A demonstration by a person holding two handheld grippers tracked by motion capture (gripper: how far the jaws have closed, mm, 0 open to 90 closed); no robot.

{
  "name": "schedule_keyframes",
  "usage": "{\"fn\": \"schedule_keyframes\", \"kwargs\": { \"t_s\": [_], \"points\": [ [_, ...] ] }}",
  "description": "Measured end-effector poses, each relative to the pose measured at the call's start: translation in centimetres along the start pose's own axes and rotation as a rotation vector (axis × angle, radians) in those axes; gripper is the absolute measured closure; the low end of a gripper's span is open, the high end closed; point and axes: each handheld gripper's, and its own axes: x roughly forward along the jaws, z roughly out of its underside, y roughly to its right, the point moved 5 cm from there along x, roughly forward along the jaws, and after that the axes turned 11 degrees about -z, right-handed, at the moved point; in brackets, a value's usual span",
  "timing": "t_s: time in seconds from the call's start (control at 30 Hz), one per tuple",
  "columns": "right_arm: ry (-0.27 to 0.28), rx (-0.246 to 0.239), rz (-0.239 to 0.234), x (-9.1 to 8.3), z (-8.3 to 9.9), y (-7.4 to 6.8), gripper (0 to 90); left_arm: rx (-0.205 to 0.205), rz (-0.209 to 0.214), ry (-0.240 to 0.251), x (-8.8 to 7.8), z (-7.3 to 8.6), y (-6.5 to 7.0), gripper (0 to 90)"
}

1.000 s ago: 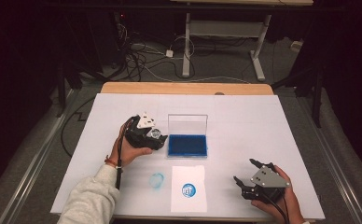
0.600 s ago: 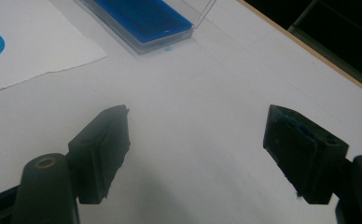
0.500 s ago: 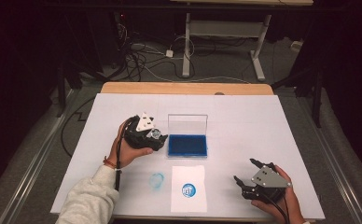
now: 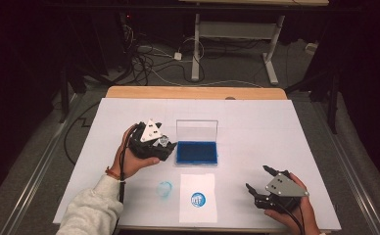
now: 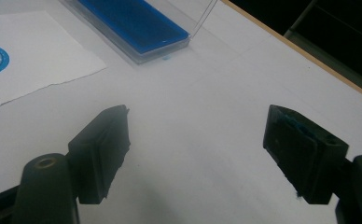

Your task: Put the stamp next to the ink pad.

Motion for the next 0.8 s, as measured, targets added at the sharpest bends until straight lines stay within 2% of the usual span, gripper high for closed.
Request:
{"fn": "schedule_keyframes", "kwargs": {
  "t_s": [0.33,0.53,0.8],
  "points": [
    [0.009,0.007,-0.001,-0.2,-0.1,0.1,22.8,0.045,0.005,0.037,-1.2,-0.6,0.9,15.9],
    [0.015,0.011,0.0,-0.3,-0.1,0.1,22.8,0.049,0.012,0.065,-2.0,-0.8,1.3,15.9],
    [0.019,0.011,0.002,-0.4,-0.2,0.1,22.8,0.059,0.011,0.079,-2.8,-0.8,1.6,15.9]
  ]
}}
